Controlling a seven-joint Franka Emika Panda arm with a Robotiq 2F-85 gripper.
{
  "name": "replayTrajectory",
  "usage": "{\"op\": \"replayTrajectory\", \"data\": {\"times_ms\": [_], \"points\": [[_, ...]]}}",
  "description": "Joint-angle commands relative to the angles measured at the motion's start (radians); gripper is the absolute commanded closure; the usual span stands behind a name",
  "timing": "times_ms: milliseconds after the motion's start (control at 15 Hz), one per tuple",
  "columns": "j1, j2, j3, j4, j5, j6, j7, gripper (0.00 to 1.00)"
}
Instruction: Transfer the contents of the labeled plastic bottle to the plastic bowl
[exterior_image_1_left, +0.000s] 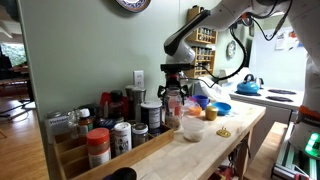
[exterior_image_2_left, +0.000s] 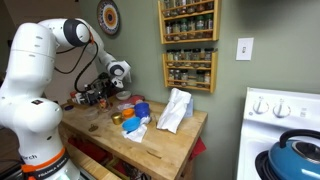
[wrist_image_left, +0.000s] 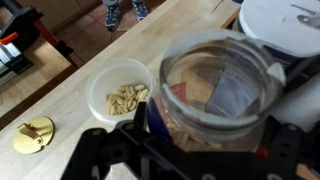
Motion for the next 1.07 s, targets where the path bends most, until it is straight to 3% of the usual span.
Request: {"op": "replayTrajectory", "data": {"times_ms": [0,1000], "points": [[0.000,-0.031,-0.016,-0.018,0.008,0.004,0.020,0.00],[-0.004,-0.116,-0.037,-0.025,-0.029,-0.027,0.138,0.00]]}}
